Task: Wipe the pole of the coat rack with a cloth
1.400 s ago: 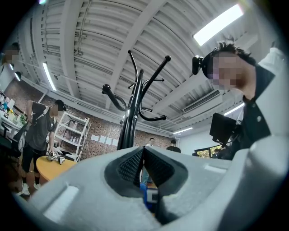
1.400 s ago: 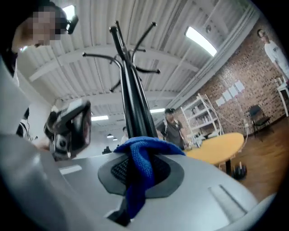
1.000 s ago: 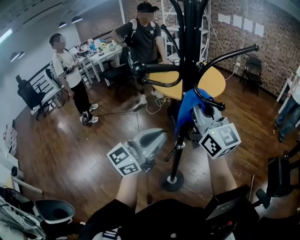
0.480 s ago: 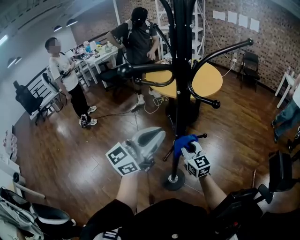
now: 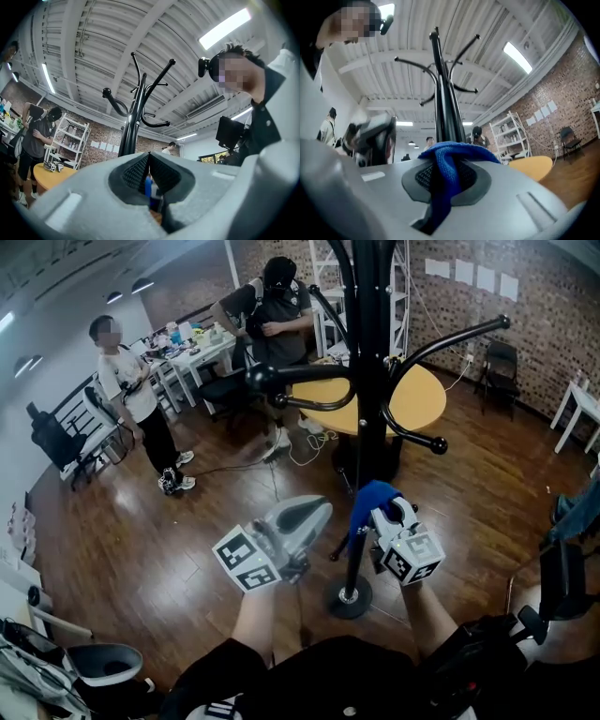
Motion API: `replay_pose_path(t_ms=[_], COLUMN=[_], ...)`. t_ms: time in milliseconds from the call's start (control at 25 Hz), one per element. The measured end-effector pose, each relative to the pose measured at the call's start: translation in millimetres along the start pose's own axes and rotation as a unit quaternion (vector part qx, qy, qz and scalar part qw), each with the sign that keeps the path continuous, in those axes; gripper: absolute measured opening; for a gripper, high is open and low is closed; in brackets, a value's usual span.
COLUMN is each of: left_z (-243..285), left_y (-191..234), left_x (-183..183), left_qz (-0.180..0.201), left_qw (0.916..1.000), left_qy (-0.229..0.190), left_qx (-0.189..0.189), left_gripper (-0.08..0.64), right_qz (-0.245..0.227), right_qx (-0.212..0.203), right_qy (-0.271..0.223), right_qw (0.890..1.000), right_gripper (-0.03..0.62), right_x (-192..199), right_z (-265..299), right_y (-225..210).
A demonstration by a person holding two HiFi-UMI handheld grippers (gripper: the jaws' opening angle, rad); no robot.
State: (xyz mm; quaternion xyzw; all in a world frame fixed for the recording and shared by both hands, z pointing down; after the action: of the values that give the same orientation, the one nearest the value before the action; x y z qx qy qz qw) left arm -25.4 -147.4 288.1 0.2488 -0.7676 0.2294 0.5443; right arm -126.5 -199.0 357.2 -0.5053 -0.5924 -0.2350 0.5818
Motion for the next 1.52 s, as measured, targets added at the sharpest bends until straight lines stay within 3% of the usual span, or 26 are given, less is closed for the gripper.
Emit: replay_pose_path(t_ms=[200,320,480,640,760,920,1160,1320,1520], left_z=[0,-7,-21,-31,-38,-53,-41,-38,-22], left_y=[-2,1,11,25,35,55,55,84,100], left_x=[-2,-5,-10,-13,-16,-26,1,-18,-25], left_qz=[0.004,0.004,0.004,0.011,0.016,0.015,0.008,0.022,0.026], left_qw=[1.0000,0.9999,0.9998,0.9998,0.9996,0.9993,0.9983,0.9974,0.9992], left_qy=[-0.007,-0.011,-0.014,-0.010,-0.007,-0.005,0.013,0.011,-0.005], left_qx=[-0.003,-0.006,-0.010,-0.015,-0.024,-0.034,-0.056,-0.068,-0.031], left_gripper=[0.000,0.000,0.000,0.000,0.000,0.000,0.000,0.000,0.000], right_qz=[-0.054,-0.070,-0.054,-0.028,0.016,0.065,0.033,0.013,-0.024], right_qx=[-0.047,-0.050,-0.030,0.003,0.053,0.095,0.084,0.058,0.043], right_qy=[-0.099,-0.119,-0.118,-0.050,-0.002,0.030,0.056,0.021,-0.038], right_qw=[0.993,0.989,0.991,0.998,0.998,0.993,0.994,0.998,0.998], right_gripper=[0.023,0.023,0.023,0.023,0.023,0.023,0.023,0.023,0.023], right_x=[-141,-167,-132,-38,29,79,85,43,-23], right_z=[23,27,17,-1,-24,-28,-51,-29,-10], right_y=[44,51,40,3,-28,-28,-34,-12,18])
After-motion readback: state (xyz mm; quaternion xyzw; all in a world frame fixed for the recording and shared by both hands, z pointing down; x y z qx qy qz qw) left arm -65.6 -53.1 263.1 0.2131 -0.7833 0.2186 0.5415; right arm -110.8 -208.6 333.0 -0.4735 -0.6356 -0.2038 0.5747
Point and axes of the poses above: the fingertips, and each gripper's own axes: z forward along the fingers, y to its left, x out of its underside, the point moved 1 cm from there along -z, backward along the fingers, and after that the axes turned 10 degrees about z, right-handed, at the moved point
